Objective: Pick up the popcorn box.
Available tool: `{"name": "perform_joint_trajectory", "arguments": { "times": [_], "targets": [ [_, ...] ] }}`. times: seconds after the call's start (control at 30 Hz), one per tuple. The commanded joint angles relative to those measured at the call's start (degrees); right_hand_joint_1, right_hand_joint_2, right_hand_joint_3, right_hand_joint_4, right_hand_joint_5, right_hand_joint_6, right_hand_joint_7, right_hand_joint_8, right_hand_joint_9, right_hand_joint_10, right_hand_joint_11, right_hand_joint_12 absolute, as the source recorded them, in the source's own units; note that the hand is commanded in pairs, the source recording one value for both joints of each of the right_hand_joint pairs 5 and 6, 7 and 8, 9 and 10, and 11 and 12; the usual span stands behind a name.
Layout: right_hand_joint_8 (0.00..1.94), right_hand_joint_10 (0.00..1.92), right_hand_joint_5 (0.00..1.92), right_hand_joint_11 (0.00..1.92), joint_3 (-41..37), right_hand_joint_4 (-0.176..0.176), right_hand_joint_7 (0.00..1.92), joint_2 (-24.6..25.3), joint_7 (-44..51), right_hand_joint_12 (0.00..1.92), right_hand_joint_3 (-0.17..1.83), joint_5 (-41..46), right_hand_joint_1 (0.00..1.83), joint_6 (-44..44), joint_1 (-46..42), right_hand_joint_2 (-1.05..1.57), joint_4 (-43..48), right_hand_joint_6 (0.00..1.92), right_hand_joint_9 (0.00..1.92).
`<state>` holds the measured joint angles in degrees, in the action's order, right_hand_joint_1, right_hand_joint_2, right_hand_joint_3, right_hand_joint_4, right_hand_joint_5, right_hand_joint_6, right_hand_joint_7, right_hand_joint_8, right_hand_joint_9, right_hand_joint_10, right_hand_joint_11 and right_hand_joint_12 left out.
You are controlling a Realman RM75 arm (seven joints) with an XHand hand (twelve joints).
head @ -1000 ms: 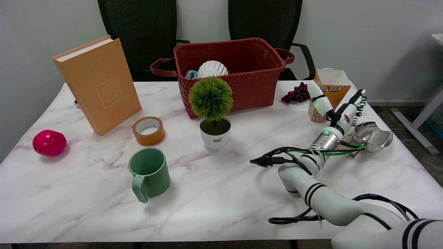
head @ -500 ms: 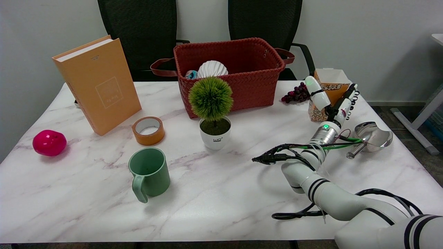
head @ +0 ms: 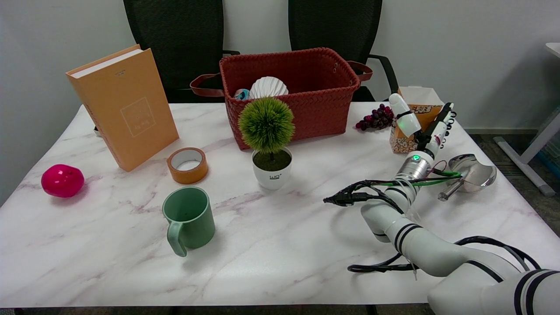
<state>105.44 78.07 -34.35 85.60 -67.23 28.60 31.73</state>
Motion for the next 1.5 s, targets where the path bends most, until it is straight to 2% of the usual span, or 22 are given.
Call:
{"name": "perform_joint_trajectory", "arguments": {
  "times": [0.03,0.27,0.73,0.8,0.87,1.33,1.43,1.5],
  "targets": [
    [0.00,0.00,0.00,0.00,-0.2,0.000,0.00,-0.9,-0.7,0.00,-0.13,0.5,0.72,-0.3,-1.2,0.35,-0.1,0.00,0.00],
    [0.00,0.00,0.00,0.00,-0.2,0.000,0.00,-1.2,-0.2,0.00,-0.10,2.0,0.73,-1.1,-1.3,0.36,-0.2,0.00,0.00],
    [0.00,0.00,0.00,0.00,0.0,0.000,0.00,-2.4,-0.1,0.00,-0.08,2.5,0.84,2.7,-1.4,0.26,-1.3,0.00,0.00],
    [0.00,0.00,0.00,0.00,0.2,0.000,0.00,-2.4,-0.1,0.00,0.05,2.5,0.90,2.8,-1.3,0.20,-1.2,0.00,0.00],
    [0.00,0.00,0.00,0.00,0.3,0.000,0.00,-2.4,-0.1,0.00,0.10,2.3,0.91,2.8,-1.3,0.18,-1.2,0.00,0.00],
    [0.00,0.00,0.00,0.00,0.3,0.000,0.00,-2.5,-0.1,0.00,0.10,0.1,0.97,5.4,-0.7,0.12,-1.3,0.00,0.00],
    [0.00,0.00,0.00,0.00,0.3,0.000,0.00,-2.5,-0.1,0.00,0.33,-0.8,1.05,6.0,-0.6,0.07,-1.4,0.00,0.00],
    [0.00,0.00,0.00,0.00,0.3,0.000,0.00,-2.6,-0.1,0.00,0.41,-0.8,1.07,6.3,-0.6,0.06,-1.4,0.00,0.00]
  ]
}}
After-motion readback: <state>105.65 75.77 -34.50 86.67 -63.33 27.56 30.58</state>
